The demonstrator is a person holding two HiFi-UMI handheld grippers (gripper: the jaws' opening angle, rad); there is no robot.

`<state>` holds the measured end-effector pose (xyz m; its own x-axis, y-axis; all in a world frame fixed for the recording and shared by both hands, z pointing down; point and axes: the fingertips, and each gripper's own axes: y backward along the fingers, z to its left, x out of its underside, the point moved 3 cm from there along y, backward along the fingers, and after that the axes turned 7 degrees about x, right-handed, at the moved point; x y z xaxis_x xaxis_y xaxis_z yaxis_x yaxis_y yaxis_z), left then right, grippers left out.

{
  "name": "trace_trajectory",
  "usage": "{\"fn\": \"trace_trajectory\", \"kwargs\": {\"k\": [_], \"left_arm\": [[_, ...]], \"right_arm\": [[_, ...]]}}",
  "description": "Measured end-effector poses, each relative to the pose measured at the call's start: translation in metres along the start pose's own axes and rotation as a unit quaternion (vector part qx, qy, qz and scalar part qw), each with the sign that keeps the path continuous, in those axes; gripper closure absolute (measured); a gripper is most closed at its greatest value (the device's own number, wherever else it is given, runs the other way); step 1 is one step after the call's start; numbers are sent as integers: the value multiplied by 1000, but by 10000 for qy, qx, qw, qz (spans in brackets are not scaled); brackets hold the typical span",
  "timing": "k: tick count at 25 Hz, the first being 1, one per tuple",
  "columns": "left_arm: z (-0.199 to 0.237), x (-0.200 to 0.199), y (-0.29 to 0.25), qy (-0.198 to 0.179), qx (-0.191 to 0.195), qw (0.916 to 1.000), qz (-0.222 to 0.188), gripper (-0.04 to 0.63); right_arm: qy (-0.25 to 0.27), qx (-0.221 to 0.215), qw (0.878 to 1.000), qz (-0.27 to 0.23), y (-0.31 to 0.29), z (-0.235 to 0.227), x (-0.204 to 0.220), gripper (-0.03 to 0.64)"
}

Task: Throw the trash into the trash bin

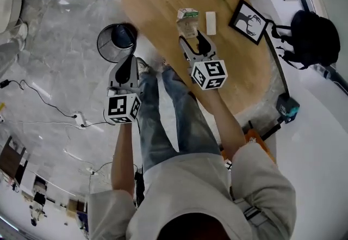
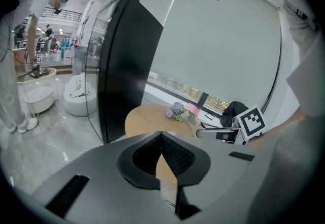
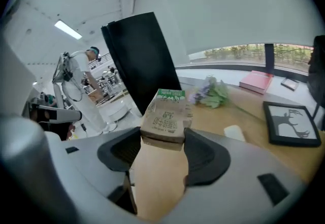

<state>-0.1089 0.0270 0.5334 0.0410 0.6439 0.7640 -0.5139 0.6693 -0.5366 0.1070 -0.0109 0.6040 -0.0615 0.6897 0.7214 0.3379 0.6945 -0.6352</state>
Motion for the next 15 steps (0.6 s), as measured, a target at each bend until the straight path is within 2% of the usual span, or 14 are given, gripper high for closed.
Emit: {"fn": "trace_trajectory", "kwargs": {"k": [4,9,15], "left_arm": [[34,12,43,241,-428,9986,-186,577],[69,27,86,562,-930,9932,-419,577],[94,48,130,855,-1374,9851,-580,578]], "right_arm": [[395,-650,9970,136,-22,75,3,333],[890,-1344,9865,295,-44,154,10,333],[1317,-1796,9731,585,-60,215,35,333]]}}
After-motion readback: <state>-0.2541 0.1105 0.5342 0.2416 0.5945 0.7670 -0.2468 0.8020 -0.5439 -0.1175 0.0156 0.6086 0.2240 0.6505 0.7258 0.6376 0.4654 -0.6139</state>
